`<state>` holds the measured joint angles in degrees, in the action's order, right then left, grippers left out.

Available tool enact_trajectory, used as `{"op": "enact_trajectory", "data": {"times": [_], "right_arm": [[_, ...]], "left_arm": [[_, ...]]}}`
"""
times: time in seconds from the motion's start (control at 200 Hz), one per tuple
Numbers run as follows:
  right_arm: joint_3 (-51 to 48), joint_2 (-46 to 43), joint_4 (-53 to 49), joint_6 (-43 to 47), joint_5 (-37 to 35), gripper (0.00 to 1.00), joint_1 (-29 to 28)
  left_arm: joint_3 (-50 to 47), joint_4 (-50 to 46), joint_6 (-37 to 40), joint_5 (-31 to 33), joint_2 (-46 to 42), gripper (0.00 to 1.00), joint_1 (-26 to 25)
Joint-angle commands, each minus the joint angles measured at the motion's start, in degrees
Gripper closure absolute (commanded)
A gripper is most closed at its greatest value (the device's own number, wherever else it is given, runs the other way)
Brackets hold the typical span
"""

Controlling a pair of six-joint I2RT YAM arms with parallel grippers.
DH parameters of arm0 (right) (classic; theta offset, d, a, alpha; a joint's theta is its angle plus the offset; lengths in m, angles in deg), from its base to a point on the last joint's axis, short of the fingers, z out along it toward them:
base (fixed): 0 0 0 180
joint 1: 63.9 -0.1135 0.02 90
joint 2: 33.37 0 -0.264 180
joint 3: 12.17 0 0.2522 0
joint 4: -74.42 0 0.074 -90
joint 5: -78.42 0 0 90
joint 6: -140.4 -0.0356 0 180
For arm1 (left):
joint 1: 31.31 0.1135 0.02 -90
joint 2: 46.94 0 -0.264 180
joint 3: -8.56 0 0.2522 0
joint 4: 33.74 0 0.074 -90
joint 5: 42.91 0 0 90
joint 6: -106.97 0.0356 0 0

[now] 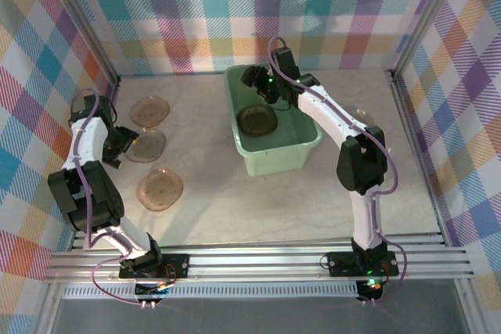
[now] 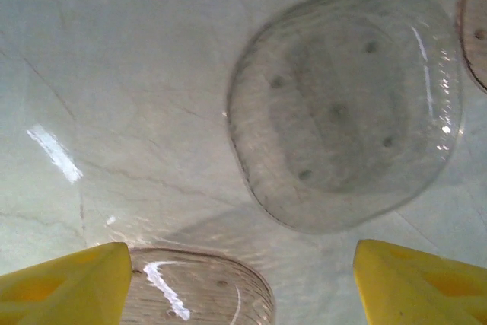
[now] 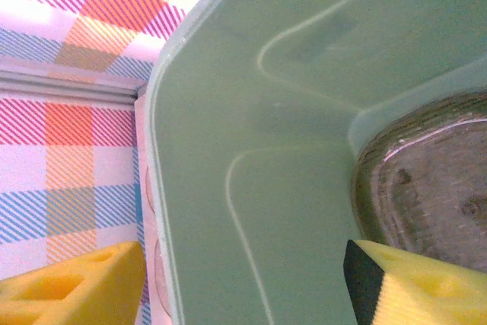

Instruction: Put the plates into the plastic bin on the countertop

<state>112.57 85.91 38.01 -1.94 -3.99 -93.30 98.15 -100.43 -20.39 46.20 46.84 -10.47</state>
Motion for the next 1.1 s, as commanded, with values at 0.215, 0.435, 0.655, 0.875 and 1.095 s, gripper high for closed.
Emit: {"op": "enact_trajectory", "data": {"times": [0.215, 0.435, 0.655, 0.875, 1.095], "right_arm": [[-16.5, -13.4, 8.8, 3.9, 1.2, 0.40, -0.8], [-19.3, -17.6, 9.6, 6.8, -1.7, 0.40, -1.2], [-20.6, -19.1, 8.8, 8.3, -3.8, 0.41, -1.2], [-19.9, -18.2, 8.4, 8.2, -3.4, 0.43, -1.1], [-18.0, -16.7, 7.1, 7.6, -2.0, 0.43, -1.2]], "left_arm": [[-1.9, 9.0, 2.1, -5.4, 8.0, 0.25, 2.8], [-0.3, 12.4, 0.7, -9.0, 14.7, 0.26, 2.8], [0.1, 13.5, 0.5, -9.3, 17.6, 0.29, 2.8], [-0.5, 14.2, 1.0, -10.0, 18.8, 0.37, 2.8], [-1.0, 14.8, 1.6, -10.8, 18.8, 0.50, 2.8]]}}
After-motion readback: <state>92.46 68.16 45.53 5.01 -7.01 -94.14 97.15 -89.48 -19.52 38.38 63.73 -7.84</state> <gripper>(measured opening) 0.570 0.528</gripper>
